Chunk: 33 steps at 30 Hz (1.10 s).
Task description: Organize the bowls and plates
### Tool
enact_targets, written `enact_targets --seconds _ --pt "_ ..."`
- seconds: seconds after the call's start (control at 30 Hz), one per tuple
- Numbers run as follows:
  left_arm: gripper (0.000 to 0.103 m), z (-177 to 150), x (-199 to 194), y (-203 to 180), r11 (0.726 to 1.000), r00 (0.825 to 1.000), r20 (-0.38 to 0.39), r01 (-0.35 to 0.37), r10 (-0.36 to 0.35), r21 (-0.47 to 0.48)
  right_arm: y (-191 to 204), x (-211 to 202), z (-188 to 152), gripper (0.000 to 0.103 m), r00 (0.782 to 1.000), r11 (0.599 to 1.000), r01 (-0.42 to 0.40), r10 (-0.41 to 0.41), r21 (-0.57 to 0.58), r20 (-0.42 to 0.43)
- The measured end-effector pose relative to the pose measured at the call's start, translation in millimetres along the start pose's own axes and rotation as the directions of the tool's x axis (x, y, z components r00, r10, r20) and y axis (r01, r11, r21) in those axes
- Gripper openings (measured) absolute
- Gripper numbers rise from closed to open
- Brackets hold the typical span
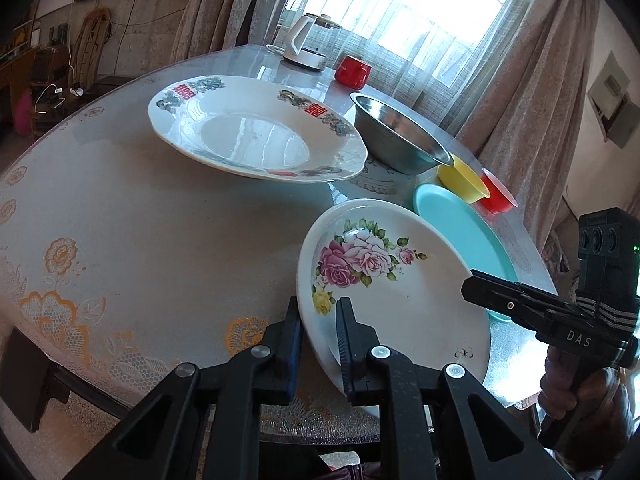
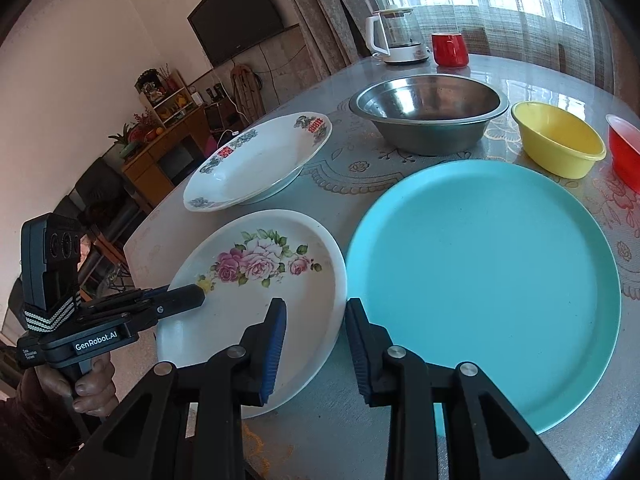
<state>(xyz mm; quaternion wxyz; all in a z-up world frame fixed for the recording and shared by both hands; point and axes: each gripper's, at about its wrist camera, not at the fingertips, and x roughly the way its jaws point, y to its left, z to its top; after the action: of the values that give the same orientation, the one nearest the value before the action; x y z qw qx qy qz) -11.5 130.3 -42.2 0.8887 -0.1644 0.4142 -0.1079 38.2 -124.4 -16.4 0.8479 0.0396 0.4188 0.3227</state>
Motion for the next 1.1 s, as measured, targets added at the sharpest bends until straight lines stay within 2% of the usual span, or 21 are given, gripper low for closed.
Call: enact_targets --seconds 0.07,0.13,0.3,0.43,0.53,0.63,0.8,1.1 --pt "0.016 0.7 -0.3 -0.6 1.000 1.000 0.003 -0.015 0.015 0.015 1.1 2.8 -0.5 0.031 1.000 1.000 -0.020 0.020 0.003 -0.009" --pt "0.016 0.0 -0.7 -1.9 0.999 1.000 0.007 -0.025 0.025 0.026 5.6 7.5 -1.6 0.032 1.000 1.000 -0.004 0.004 -0.013 -0.014" --pt "0.016 -1.1 -0.5 1.6 1.000 1.000 0.018 -0.016 0.016 0.007 4.8 15.6 -0.1 0.030 0.999 1.000 -0.018 0.018 -0.001 -0.035" --pt "0.016 -3.3 -3.5 -0.4 0.999 0.999 0.029 -0.045 0.044 0.020 18.0 21.1 -3.0 0.028 0.998 0.995 0.056 -0.059 -0.082 -0.036" --pt "0.016 -2.8 -4.6 1.1 0.999 0.999 0.020 -0.034 0.034 0.014 14.7 18.6 -1.6 0.024 0.999 0.998 0.032 -0.034 -0.058 -0.030" --pt "0.016 -1.6 -5.6 -6.4 0.998 0.998 0.028 -0.049 0.048 0.042 15.7 14.7 0.0 0.024 0.999 0.998 0.038 -0.038 -0.059 -0.015" --pt "0.016 6.2 -1.4 -14.9 0.999 1.000 0.016 -0.025 0.024 0.029 8.4 2.0 1.9 0.024 0.999 0.999 0.044 -0.044 -0.026 0.009" --pt "0.016 37.5 7.7 -57.6 0.990 0.999 0.044 -0.007 0.001 0.138 -14.5 -22.4 3.3 0.024 0.994 0.995 0.076 -0.080 0.062 0.071"
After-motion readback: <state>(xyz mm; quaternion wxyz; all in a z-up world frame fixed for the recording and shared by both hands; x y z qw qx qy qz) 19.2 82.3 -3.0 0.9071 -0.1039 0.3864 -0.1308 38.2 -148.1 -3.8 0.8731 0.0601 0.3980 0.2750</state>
